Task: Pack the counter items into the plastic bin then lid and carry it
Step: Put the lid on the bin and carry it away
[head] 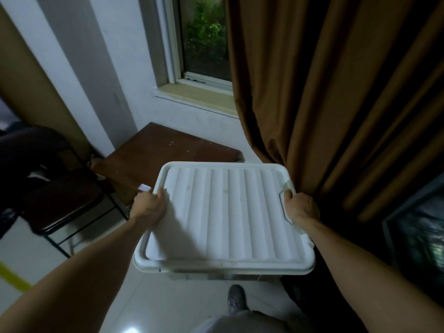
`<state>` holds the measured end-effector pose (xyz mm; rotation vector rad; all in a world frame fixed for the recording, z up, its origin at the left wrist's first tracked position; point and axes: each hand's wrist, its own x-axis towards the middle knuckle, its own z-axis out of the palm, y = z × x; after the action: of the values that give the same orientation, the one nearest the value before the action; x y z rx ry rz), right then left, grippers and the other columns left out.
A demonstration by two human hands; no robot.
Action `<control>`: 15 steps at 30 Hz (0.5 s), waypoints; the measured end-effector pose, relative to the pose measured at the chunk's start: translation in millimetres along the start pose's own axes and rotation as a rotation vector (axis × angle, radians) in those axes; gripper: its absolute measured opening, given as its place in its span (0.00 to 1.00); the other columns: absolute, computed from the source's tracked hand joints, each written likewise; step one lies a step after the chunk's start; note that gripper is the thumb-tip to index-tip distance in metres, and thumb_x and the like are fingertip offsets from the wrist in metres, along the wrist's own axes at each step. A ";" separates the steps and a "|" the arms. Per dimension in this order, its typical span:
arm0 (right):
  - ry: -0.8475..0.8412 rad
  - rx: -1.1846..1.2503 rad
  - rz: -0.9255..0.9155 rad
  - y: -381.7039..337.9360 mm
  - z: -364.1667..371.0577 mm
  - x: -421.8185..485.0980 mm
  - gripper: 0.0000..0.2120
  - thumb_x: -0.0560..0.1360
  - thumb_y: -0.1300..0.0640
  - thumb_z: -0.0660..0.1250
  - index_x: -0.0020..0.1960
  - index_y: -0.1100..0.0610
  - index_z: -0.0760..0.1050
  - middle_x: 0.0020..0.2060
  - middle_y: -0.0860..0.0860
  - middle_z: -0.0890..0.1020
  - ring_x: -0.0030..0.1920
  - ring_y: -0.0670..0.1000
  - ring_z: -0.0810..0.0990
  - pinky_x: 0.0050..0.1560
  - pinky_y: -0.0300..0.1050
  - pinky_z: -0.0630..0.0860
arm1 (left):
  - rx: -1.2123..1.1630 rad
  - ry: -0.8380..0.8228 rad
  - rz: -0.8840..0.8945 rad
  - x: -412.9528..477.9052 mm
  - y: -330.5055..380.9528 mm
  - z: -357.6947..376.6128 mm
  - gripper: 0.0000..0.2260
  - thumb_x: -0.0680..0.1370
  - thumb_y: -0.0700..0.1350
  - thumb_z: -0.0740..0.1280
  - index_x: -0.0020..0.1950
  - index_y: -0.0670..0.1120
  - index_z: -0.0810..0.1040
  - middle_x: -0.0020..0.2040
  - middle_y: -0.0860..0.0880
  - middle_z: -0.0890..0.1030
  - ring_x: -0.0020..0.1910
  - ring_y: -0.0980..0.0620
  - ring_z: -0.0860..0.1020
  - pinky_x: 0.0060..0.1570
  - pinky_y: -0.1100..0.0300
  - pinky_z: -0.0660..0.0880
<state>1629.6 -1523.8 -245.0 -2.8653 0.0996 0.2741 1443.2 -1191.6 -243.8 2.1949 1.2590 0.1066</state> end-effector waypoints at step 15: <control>-0.029 -0.080 -0.205 -147.5 73.8 104.7 0.32 0.82 0.41 0.48 0.49 0.65 0.80 0.44 0.61 0.82 0.41 0.58 0.78 0.38 0.46 0.71 | -0.047 -0.010 -0.200 133.4 -32.2 -19.3 0.27 0.81 0.58 0.58 0.53 0.33 0.79 0.48 0.36 0.81 0.46 0.39 0.78 0.47 0.52 0.73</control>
<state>1732.7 -1366.7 -298.4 -2.9190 -0.2139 0.2844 1484.9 -1063.0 -274.3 2.0150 1.4481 0.0446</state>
